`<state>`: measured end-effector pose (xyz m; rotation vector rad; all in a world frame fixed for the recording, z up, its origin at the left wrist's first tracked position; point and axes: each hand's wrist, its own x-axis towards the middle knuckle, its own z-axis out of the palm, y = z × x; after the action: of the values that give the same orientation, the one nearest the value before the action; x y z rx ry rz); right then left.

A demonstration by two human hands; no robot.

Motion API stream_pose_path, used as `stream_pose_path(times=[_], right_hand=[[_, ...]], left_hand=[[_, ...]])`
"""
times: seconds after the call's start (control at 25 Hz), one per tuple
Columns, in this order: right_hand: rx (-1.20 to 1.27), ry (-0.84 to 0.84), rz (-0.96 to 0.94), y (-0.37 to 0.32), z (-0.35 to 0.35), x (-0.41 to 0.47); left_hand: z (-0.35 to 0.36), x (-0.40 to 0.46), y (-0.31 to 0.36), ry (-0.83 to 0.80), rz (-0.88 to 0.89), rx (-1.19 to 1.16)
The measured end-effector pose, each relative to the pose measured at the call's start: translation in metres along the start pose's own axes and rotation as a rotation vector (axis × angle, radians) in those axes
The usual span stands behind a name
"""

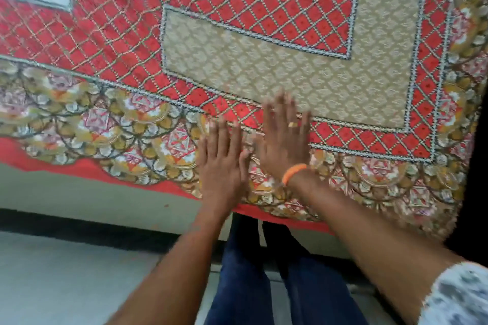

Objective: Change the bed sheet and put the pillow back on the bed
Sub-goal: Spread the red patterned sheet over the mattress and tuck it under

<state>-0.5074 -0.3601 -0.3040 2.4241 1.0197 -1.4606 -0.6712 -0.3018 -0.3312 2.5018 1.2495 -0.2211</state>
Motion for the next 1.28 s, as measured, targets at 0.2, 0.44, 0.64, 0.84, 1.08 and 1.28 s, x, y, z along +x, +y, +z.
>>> stream_pose_path(times=[0.2, 0.44, 0.64, 0.84, 1.08, 1.28], right_hand=[[-0.448, 0.334, -0.419, -0.037, 0.054, -0.023], [-0.321, 0.611, -0.546, -0.056, 0.034, -0.006], [-0.412, 0.589, -0.626, -0.098, 0.066, -0.014], [-0.404, 0.586, -0.607, -0.105, 0.089, -0.024], [-0.712, 0.460, -0.656, -0.086, 0.125, -0.046], [-0.588, 0.468, -0.929, -0.105, 0.113, -0.070]], left_hand=[[0.003, -0.076, -0.010, 0.192, -0.430, -0.372], [-0.024, -0.034, -0.041, 0.429, -1.559, -1.593], [-0.024, -0.031, -0.053, 0.358, -1.674, -1.574], [-0.024, -0.069, -0.069, 0.268, -1.420, -1.623], [0.000, -0.097, -0.092, 0.168, -1.388, -1.424], [0.026, -0.078, -0.098, 0.137, -1.770, -1.578]])
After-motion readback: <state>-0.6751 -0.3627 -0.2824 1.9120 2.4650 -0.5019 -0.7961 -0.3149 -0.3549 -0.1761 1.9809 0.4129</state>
